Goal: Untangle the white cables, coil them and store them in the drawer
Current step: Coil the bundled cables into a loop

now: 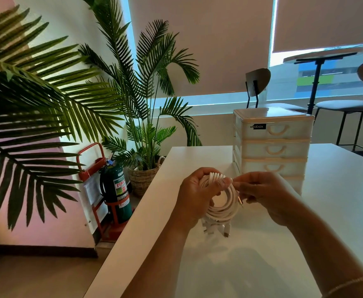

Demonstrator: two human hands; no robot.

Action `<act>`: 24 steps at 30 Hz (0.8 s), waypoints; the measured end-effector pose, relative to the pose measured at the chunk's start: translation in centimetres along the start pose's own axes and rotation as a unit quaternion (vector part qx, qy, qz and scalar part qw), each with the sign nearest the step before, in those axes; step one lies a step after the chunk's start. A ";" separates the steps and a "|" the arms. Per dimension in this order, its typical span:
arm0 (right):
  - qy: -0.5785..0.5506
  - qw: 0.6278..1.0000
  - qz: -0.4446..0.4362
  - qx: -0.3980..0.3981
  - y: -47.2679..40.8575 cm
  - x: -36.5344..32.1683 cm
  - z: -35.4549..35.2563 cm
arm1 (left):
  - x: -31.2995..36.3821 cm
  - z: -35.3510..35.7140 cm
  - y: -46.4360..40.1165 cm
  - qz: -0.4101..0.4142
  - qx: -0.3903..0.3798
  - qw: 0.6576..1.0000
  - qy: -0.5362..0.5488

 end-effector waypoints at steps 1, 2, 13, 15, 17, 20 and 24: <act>-0.002 1.000 0.011 -0.003 0.0 0.1 -0.1 | -0.1 0.1 0.0 -0.001 0.000 1.000 -0.007; -0.001 1.000 0.018 -0.006 0.0 0.2 -0.1 | -0.1 0.1 0.0 -0.001 -0.001 1.000 -0.011; -0.023 0.999 0.031 -0.017 0.4 -0.1 0.0 | 0.0 -0.6 0.0 0.009 0.042 0.999 0.003; -0.041 0.998 0.045 -0.031 0.4 0.0 0.1 | -0.1 -0.8 0.0 0.006 0.053 0.998 0.014; -0.053 0.996 0.054 -0.042 0.4 0.1 0.1 | -0.1 -0.8 0.0 0.005 0.054 0.998 0.016; -0.051 0.995 0.064 -0.048 0.4 0.4 0.2 | -0.1 -0.7 0.1 0.006 0.050 0.999 0.003; -0.049 0.995 0.061 -0.061 0.3 0.7 0.3 | -0.4 -0.8 0.0 0.004 0.064 0.998 -0.015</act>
Point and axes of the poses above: each hand's wrist, its own y-axis away from the middle knuckle, its own z-axis out of the palm, x = y × z, the point moved 6 cm from there along -y, towards the middle knuckle, and after that the axes turned 12 degrees about -y, right-handed, at the moved point
